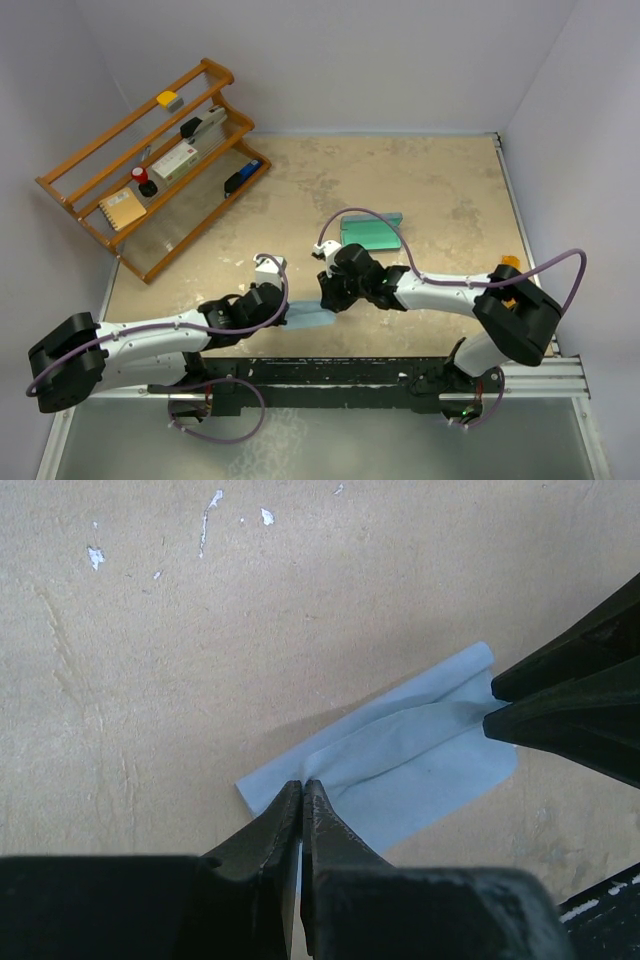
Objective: Organize the sunglasses
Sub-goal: Fold the glasses cleaning cloth at the center of the board.
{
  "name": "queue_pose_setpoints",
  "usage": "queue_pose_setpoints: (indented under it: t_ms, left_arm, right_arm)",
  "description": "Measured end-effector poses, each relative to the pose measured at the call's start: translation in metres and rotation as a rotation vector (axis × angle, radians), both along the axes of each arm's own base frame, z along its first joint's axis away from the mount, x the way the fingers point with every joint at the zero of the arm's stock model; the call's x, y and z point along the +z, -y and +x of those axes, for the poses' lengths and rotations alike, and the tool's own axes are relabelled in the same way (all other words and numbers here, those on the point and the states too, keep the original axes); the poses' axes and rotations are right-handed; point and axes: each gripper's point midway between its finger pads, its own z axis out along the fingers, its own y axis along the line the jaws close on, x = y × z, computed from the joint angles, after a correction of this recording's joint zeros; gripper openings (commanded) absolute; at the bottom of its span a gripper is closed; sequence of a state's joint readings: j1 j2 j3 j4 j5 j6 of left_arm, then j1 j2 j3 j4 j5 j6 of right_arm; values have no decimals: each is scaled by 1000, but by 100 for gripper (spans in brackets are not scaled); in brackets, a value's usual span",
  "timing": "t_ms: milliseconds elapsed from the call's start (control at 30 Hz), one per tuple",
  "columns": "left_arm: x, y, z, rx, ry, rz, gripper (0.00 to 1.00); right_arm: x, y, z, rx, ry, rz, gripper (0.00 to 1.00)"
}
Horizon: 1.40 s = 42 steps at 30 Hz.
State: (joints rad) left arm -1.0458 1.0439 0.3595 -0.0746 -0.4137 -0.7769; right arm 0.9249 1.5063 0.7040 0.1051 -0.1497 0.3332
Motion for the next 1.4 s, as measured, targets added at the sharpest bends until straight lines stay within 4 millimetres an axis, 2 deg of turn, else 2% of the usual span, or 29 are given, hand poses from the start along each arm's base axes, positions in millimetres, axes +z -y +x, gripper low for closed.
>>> queue_pose_setpoints:
  t_ms: [467, 833, 1167, 1400]
  left_arm:
    - [0, 0, -6, -2, -4, -9, 0]
    - [1, 2, -9, -11, 0, -12, 0]
    - [2, 3, -12, -7, 4, -18, 0]
    - [0, -1, -15, -6, -1, 0, 13]
  right_arm:
    - [9, -1, -6, 3, 2, 27, 23]
    - [2, 4, -13, 4, -13, 14, 22]
    - [10, 1, -14, 7, -3, 33, 22]
    - [8, 2, -17, 8, -8, 30, 22]
